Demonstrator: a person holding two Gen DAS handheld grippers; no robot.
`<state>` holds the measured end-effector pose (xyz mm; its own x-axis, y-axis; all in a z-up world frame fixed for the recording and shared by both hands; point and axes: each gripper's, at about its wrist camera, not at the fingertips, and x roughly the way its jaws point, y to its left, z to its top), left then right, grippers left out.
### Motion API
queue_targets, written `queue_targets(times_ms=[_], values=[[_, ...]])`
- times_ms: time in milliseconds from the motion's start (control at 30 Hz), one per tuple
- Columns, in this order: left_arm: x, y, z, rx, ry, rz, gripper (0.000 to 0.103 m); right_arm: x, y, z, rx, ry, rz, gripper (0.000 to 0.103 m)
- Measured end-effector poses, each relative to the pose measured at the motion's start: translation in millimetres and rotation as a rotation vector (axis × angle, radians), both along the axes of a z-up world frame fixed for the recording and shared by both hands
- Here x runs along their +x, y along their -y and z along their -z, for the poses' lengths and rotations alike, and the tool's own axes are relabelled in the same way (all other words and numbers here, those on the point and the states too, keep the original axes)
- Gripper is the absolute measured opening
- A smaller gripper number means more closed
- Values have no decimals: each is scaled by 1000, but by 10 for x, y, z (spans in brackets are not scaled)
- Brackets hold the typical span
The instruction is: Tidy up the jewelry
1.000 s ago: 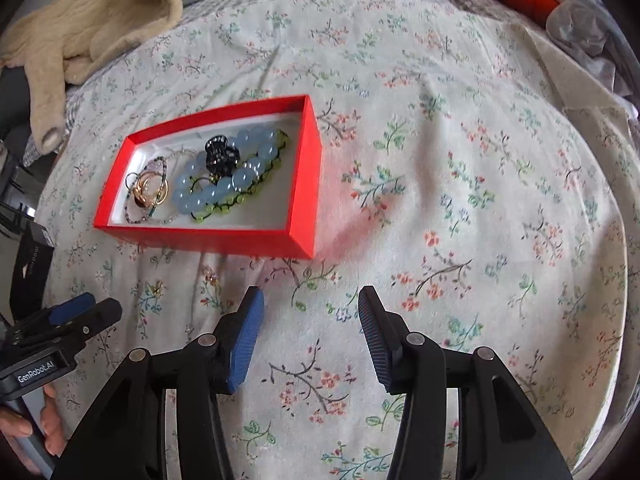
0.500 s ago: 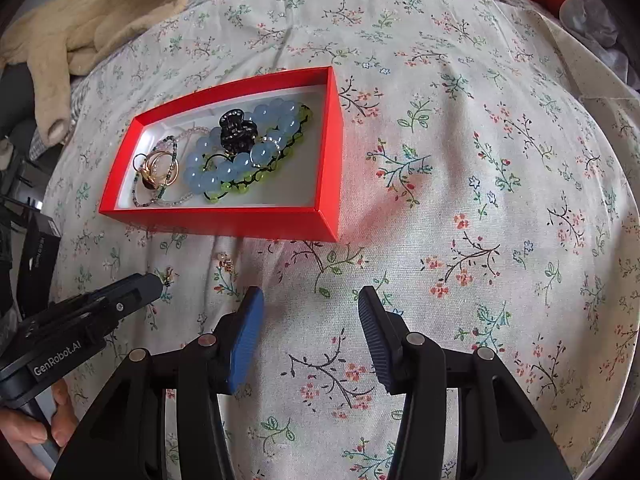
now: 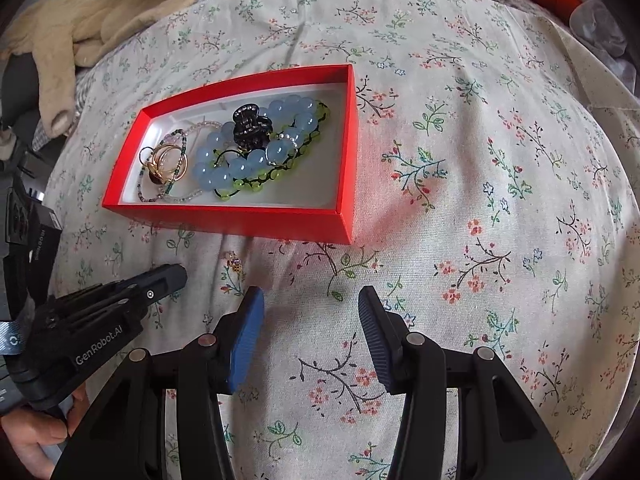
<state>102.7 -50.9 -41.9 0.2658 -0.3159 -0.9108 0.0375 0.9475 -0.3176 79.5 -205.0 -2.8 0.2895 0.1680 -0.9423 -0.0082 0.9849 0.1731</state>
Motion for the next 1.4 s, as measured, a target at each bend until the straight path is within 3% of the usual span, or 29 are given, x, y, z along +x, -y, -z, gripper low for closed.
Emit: queue_targets(times_ms=[533, 667, 767, 933, 1133, 1400], values=[[-76, -341, -154, -13, 36, -35, 0, 29, -314, -14, -4, 22, -50, 51], [-80, -450, -170, -26, 36, -47, 0, 99, -458, 40, 17, 16, -76, 30], [-95, -536, -173, -40, 34, -53, 0, 175, -534, 107, 45, -2, -76, 24], [-131, -620, -194, -54, 34, -56, 0, 275, -577, 236, 30, -22, -61, 23], [-168, -653, -186, -69, 26, -52, 1, 372, -602, 307, 2, -1, -63, 10], [-123, -444, -173, -96, 18, -38, 21, 354, -545, 251, 26, -4, -61, 6]])
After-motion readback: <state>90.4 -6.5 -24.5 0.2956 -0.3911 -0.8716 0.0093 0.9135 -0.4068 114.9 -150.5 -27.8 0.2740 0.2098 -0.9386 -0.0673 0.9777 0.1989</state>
